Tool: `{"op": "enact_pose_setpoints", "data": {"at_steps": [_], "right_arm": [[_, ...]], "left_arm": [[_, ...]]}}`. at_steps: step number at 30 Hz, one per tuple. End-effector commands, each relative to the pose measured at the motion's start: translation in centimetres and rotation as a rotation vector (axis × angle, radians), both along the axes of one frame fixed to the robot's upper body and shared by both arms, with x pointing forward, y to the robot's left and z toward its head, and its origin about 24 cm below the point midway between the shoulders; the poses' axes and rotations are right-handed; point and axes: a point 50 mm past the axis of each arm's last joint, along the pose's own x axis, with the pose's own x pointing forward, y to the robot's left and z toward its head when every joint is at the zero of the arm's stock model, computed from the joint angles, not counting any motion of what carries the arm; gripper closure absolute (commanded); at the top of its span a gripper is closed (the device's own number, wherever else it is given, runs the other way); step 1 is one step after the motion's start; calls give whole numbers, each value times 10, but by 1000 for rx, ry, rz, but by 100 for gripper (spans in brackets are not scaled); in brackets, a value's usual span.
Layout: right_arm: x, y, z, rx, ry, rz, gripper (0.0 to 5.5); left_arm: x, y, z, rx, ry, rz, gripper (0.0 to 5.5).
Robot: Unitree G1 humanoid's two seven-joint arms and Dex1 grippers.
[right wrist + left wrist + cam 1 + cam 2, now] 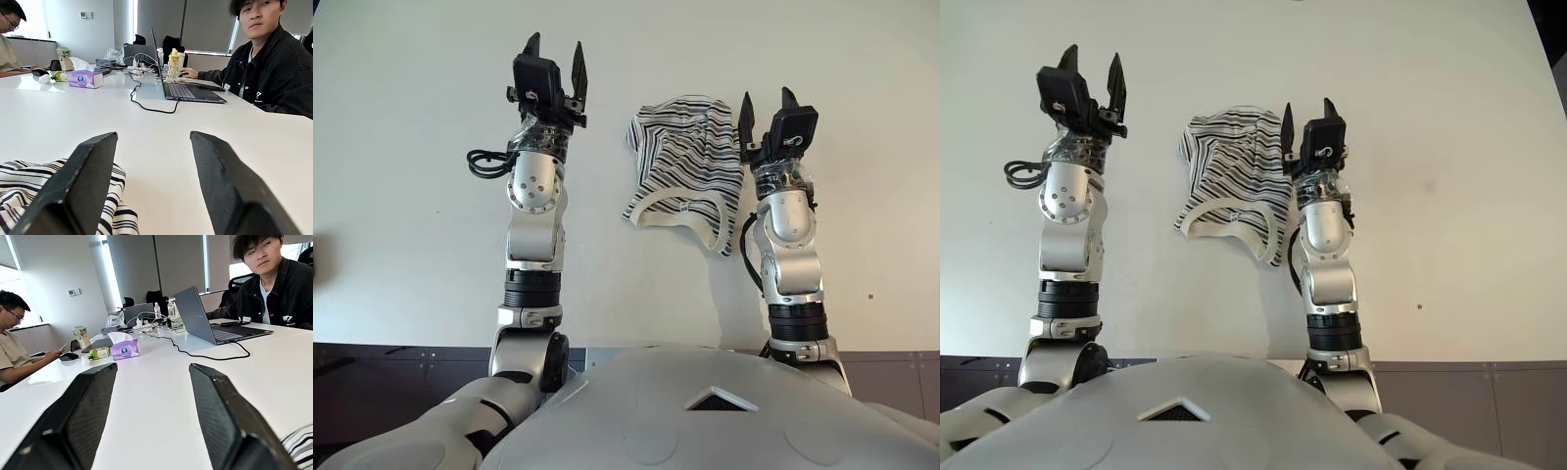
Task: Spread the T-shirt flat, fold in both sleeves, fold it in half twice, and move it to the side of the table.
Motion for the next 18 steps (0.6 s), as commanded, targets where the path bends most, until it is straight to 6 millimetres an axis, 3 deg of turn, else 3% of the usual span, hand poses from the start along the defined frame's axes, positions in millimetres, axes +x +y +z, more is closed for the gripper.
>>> {"op": "enact_pose_setpoints", "data": {"at_steps": [1,18], "right_arm": [[0,-4,1,-29,-11,17,277],[-9,-6,-2,-20,5,-4,277]], "left_arm": [[1,1,-3,26,15,-21,278],[-1,1,-5,10,54,-11,278]]}}
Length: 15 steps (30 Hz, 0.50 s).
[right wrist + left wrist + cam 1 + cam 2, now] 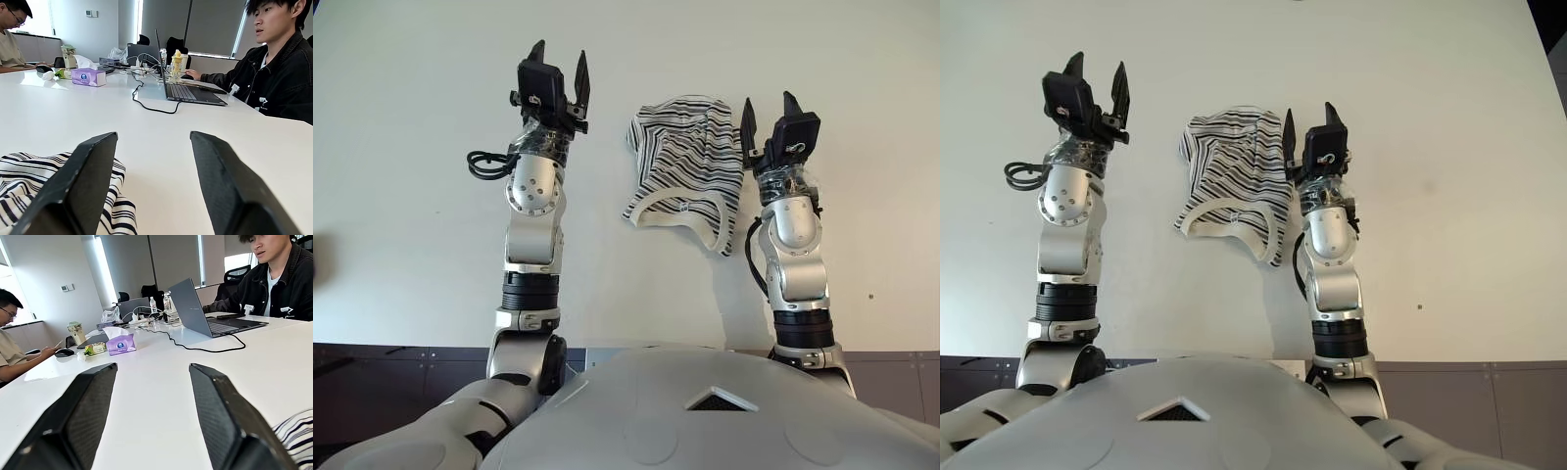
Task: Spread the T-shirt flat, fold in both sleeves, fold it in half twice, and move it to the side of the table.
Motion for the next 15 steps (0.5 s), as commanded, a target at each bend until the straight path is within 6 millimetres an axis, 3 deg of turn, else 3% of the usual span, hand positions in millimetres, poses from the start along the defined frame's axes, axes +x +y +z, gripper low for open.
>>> {"op": "enact_pose_setpoints", "data": {"at_steps": [1,15], "right_arm": [[-1,-1,-1,20,9,-22,277],[9,-11,-2,47,23,9,277]], "left_arm": [[2,-1,0,10,12,-16,278],[4,2,-6,-11,43,-40,278]]}}
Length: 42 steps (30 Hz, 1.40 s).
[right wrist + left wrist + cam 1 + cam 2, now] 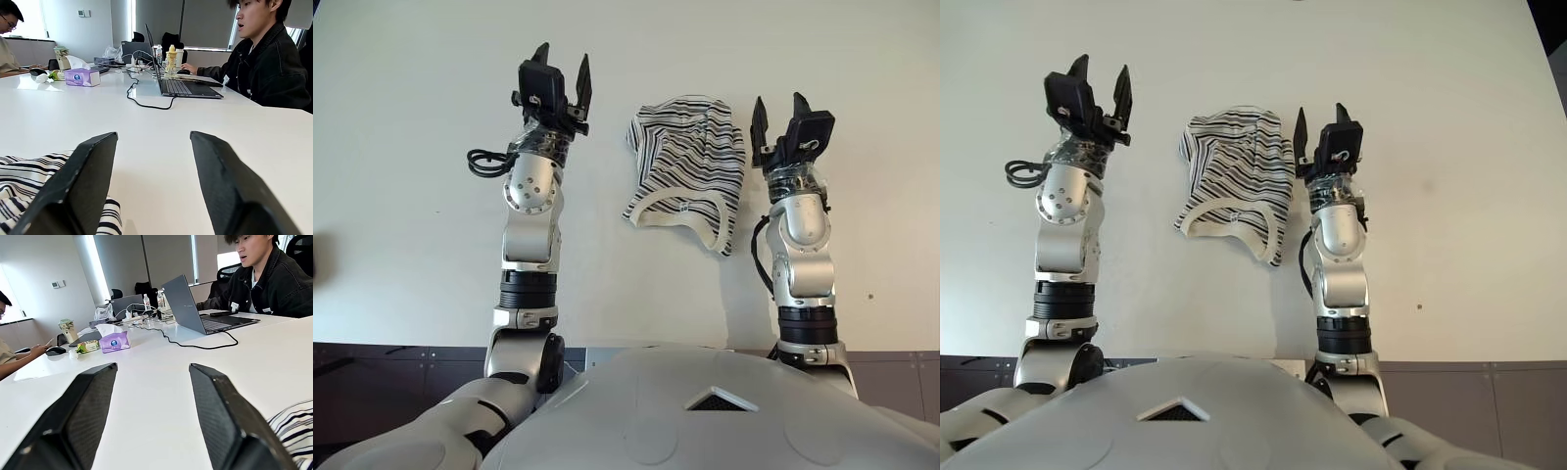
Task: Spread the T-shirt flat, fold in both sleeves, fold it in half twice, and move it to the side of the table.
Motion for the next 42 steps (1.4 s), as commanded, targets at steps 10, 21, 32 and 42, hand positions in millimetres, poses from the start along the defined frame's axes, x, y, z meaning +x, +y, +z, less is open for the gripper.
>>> {"op": "enact_pose_setpoints", "data": {"at_steps": [10,21,32,42], "right_arm": [[15,3,-3,-30,4,51,277],[-26,-2,0,-191,34,487,277],[-81,-27,-10,-359,341,1060,277],[-122,-43,-25,-411,502,966,277]], "left_arm": [[8,-6,-2,-6,-14,9,278],[-21,-12,-13,211,37,-380,278],[-45,28,-30,594,186,-808,278],[-99,43,-44,674,236,-837,278]]}}
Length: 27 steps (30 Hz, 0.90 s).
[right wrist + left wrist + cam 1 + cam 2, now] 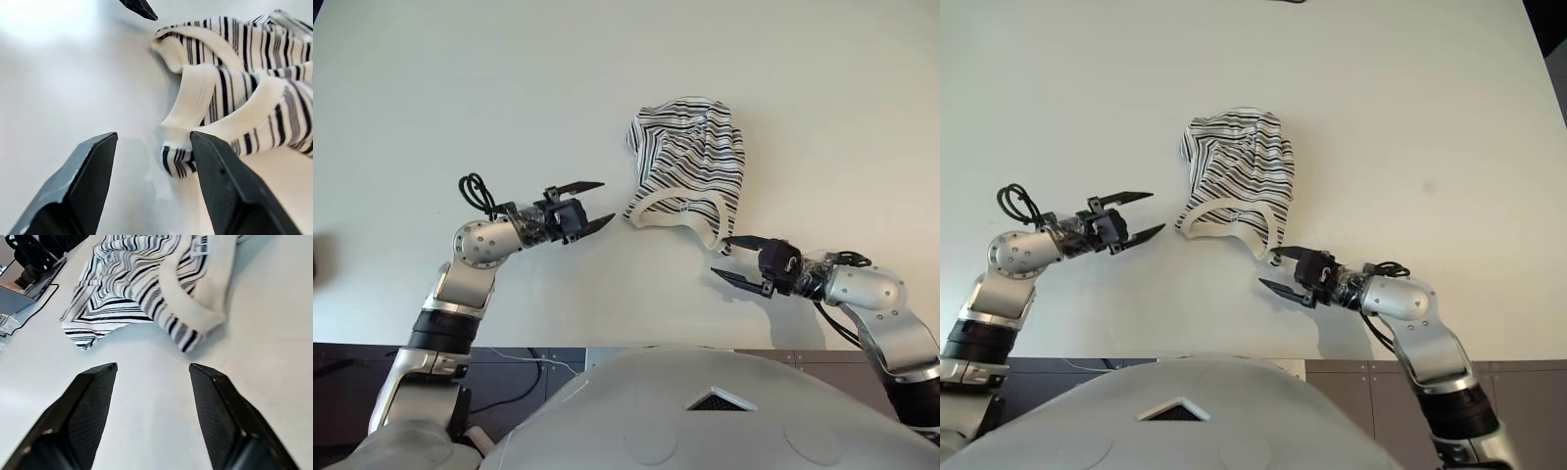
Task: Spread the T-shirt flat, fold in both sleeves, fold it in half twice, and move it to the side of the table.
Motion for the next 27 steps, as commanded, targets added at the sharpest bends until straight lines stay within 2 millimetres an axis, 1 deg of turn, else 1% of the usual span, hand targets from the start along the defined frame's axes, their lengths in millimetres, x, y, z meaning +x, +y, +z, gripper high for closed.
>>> {"op": "enact_pose_setpoints", "data": {"at_steps": [1,6,9,12,18,21,27], "right_arm": [[-11,-9,-6,-75,11,-60,277],[-13,-9,-12,-88,-17,-156,277],[-6,-14,-11,-107,-73,-228,277],[-6,-14,-15,-129,-90,-247,277],[-7,-1,-24,-120,-109,-264,277],[-7,2,-28,-112,-112,-288,277],[-7,3,-35,-100,-101,-330,388]], "left_arm": [[-11,4,1,54,-75,19,278],[-18,1,-6,72,-118,59,278],[-21,-2,-6,52,-123,77,278],[-23,-5,-6,43,-122,72,278],[-23,-10,-6,35,-122,63,278],[-22,-9,-6,36,-122,59,278],[-20,-8,-3,34,-128,57,275]]}}
